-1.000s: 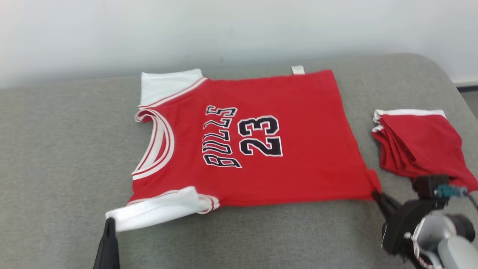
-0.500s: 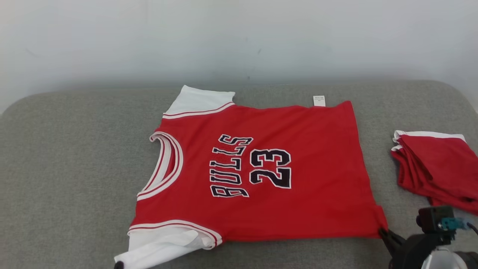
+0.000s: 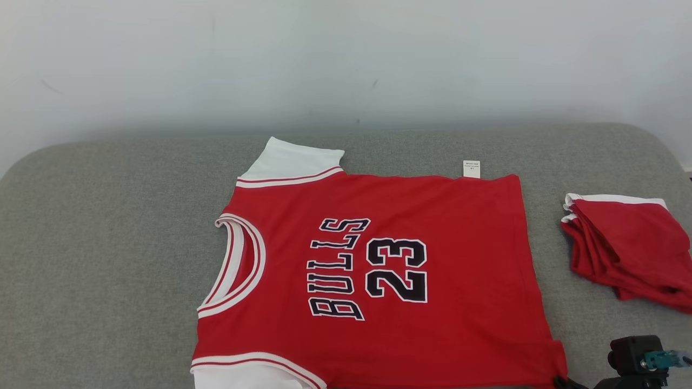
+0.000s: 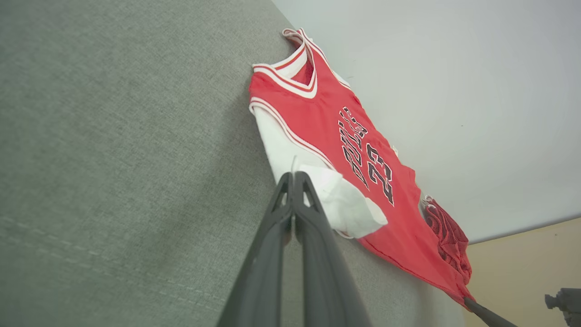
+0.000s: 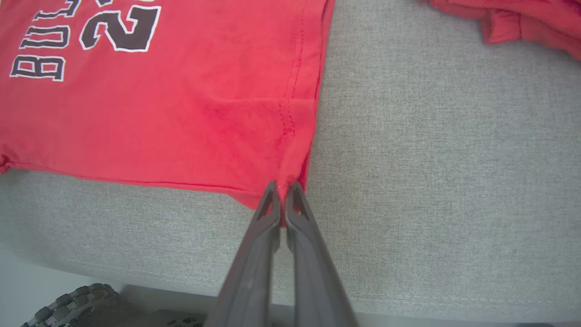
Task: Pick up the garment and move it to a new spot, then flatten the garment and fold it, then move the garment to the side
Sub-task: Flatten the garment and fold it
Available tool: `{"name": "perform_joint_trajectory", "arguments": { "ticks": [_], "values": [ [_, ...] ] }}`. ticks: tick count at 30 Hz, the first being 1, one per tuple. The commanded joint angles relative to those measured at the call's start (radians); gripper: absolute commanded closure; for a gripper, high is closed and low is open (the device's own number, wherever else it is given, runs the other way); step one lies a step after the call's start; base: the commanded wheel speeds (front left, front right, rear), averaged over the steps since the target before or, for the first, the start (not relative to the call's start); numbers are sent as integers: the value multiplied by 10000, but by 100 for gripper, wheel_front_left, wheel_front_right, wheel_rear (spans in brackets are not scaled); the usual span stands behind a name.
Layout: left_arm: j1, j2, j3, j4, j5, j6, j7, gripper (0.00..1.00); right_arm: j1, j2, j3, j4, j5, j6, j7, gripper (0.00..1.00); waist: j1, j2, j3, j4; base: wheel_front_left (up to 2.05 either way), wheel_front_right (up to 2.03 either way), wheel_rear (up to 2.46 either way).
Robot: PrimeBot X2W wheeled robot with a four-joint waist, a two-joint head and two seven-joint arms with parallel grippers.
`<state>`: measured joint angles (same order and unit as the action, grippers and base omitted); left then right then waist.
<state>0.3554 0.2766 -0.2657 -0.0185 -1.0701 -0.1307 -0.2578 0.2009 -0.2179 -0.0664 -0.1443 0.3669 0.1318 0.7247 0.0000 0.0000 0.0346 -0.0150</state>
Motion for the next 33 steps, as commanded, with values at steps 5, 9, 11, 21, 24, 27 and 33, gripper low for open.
{"name": "perform_joint_trajectory", "arguments": {
  "ticks": [5,9,11,21,24,27,33],
  "values": [
    [-931,394,-88,-297,607,9,-68,100,-222,256,-88,-134,278,-25,-515,100,0,0,-162,-128,0,0,0],
    [-2171,429,-396,133,1298,9,-71,100,-515,322,-71,87,488,-25,-810,100,0,0,-204,-176,0,0,0],
    [-2823,407,-547,431,1530,9,-66,100,-745,307,-28,221,502,-25,-993,100,0,0,-181,-207,0,0,0],
    [-5447,0,-680,2011,2301,9,-73,100,-2136,389,286,1179,379,-25,-1891,100,0,0,320,-287,0,0,0],
    [-6140,-80,-838,2418,2609,9,-77,100,-2565,392,446,1630,348,-25,-2307,100,0,0,509,-230,0,0,0],
    [-6743,-58,-1157,2909,2888,9,-78,100,-2893,337,461,2104,146,-26,-2672,100,0,0,630,-188,0,0,0],
    [-7521,-271,-989,3605,3228,9,-79,100,-3425,624,63,2912,-312,-26,-3377,100,0,0,845,-210,0,0,0]
  ]
}}
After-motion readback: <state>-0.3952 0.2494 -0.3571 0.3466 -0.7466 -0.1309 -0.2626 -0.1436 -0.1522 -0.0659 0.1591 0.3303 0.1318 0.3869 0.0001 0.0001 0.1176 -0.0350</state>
